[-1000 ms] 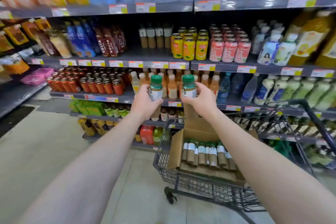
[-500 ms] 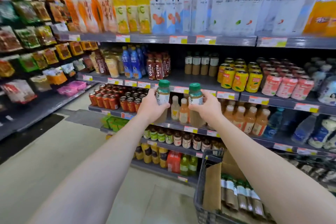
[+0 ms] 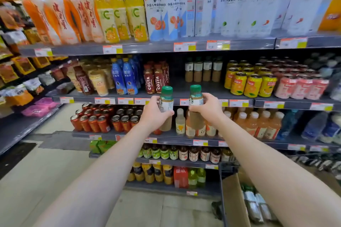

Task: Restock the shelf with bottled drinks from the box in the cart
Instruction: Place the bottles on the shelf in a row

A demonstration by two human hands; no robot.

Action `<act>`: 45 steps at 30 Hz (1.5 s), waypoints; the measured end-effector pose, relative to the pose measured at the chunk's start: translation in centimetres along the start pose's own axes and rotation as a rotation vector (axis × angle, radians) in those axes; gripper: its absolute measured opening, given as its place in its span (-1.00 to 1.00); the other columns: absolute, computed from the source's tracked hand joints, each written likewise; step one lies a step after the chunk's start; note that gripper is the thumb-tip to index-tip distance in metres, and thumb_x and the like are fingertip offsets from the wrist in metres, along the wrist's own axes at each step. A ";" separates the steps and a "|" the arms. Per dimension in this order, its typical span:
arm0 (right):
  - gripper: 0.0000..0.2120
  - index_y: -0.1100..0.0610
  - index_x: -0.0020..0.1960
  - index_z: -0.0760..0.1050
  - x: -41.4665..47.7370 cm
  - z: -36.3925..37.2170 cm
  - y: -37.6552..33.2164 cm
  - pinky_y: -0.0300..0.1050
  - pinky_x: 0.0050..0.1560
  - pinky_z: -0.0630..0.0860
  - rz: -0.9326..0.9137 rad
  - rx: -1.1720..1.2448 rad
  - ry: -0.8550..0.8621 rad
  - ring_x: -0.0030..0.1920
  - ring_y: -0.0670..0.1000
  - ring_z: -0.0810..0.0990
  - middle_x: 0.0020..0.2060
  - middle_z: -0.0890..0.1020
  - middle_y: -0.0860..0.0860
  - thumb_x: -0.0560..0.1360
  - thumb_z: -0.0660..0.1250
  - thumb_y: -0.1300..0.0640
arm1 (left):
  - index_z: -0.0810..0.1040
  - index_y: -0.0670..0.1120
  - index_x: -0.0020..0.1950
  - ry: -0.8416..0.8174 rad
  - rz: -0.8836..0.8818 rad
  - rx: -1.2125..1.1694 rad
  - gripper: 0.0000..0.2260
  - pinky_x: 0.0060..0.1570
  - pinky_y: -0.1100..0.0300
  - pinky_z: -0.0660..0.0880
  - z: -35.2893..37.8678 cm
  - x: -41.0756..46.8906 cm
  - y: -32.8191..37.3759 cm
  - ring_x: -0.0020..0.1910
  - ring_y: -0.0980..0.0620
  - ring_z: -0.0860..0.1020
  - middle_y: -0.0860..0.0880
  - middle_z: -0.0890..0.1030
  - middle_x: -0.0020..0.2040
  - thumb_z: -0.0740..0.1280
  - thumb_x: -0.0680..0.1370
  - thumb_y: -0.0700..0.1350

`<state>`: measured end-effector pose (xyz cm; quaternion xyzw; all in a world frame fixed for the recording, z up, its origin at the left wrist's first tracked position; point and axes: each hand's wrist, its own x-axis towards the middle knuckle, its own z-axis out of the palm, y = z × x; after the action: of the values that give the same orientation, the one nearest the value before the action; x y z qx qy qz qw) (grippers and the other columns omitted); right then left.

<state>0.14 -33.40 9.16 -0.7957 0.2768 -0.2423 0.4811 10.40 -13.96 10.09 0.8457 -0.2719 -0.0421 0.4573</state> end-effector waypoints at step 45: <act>-0.45 -0.01 0.33 0.54 32.9 10.8 6.6 -0.17 0.19 0.51 0.057 0.148 0.260 0.15 -0.05 0.63 0.16 0.67 -0.07 0.37 0.59 -0.01 | 0.53 0.08 0.26 -0.193 0.073 -0.213 -0.39 0.08 0.00 0.66 5.3 28.0 -6.3 0.03 0.10 0.69 0.07 0.69 0.08 0.66 0.29 0.16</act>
<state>29.81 -51.28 2.64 -0.7119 0.3406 -0.3492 0.5052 35.10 -29.13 6.95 0.7740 -0.3391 -0.1352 0.5174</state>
